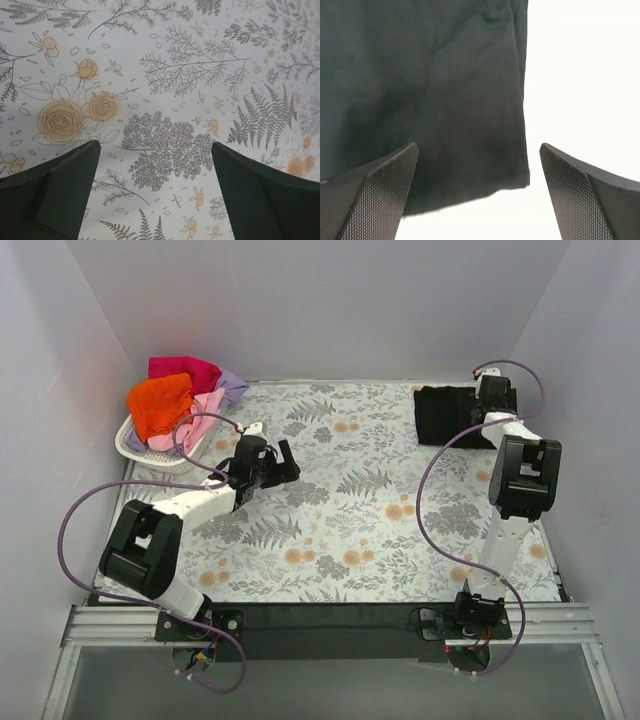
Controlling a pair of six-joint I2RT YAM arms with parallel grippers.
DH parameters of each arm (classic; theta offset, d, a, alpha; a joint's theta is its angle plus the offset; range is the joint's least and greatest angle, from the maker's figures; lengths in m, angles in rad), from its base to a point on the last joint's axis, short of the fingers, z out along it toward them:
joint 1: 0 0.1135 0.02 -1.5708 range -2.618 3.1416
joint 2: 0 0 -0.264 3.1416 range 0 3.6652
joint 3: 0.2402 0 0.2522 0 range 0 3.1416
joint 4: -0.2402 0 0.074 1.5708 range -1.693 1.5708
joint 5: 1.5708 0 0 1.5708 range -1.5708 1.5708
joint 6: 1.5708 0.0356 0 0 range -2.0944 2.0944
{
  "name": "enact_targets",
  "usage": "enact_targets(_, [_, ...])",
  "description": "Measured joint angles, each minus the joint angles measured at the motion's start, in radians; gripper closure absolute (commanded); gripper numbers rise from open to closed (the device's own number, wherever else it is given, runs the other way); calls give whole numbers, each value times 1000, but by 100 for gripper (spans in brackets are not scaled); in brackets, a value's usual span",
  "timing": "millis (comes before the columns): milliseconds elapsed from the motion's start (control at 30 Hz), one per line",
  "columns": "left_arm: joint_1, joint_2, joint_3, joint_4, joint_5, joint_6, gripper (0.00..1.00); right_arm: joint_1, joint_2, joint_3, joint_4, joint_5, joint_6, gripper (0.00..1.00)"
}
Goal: Fold and stack the t-shirts
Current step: Neatly place the folded tshirt to the corner
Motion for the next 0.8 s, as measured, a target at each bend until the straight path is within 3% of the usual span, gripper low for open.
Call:
enact_targets(200, [0,-121,-30,14,-3,5,14,33,-192,-266,145,13,60,2])
enact_targets(400, [0,-271,-80,18,-32,13,14,98,-386,-464,174,-4,120,2])
enact_targets(800, [0,-547,-132,-50,-104,34,14,328,-703,-661,39,-343,289,2])
